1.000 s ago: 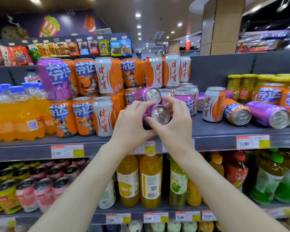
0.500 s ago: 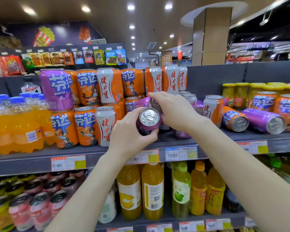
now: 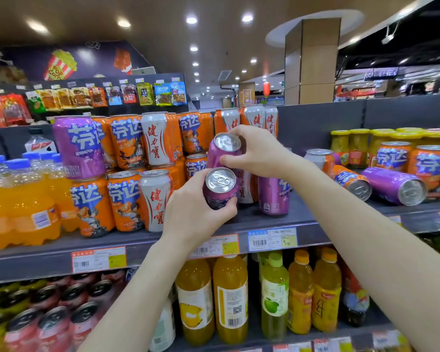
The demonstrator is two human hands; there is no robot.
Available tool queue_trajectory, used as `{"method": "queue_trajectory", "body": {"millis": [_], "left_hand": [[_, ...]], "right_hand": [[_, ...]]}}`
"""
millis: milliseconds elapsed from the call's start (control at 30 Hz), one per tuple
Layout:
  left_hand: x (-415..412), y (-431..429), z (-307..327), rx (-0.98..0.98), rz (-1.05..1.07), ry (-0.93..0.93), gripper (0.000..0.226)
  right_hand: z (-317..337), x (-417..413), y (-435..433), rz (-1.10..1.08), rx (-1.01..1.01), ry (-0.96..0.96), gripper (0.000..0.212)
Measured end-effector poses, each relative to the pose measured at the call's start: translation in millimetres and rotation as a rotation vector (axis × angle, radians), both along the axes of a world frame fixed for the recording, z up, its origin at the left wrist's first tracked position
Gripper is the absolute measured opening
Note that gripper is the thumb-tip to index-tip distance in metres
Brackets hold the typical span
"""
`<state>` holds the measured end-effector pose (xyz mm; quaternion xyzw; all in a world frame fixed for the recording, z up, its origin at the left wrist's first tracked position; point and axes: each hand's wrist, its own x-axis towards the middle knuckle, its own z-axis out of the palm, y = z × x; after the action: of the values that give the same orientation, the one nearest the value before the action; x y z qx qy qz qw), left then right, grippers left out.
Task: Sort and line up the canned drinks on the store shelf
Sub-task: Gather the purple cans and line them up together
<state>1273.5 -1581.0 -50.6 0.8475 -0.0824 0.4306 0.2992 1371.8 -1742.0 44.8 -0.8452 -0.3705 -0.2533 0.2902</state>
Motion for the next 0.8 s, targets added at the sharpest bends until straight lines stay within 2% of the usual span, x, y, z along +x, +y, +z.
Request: {"method": "queue_trajectory", "body": {"millis": [133,267,533,700,800], "left_hand": [[2,-4,3,-0.025,0.021,-0.003,0.058],[4,-8,6,-0.027,0.034,0.013,0.055],[16,-26,13,-0.036,0.065,0.089,0.058],[23,-38,16,-0.066,0.122,0.150,0.056],[27,-40,15,-0.056,0.155,0.178,0.061]], "right_hand": [[6,-1,-4,-0.014,0.260,-0.018,0.039],[15,-8,-24,0.034,0.547,0.046,0.035],[5,-18,-76,0.093,0.801,0.140,0.018],[-6,-19,-104,0.047,0.850,0.161,0.030],[-18,-16,-117,-0.043,0.803,0.145,0.033]]}}
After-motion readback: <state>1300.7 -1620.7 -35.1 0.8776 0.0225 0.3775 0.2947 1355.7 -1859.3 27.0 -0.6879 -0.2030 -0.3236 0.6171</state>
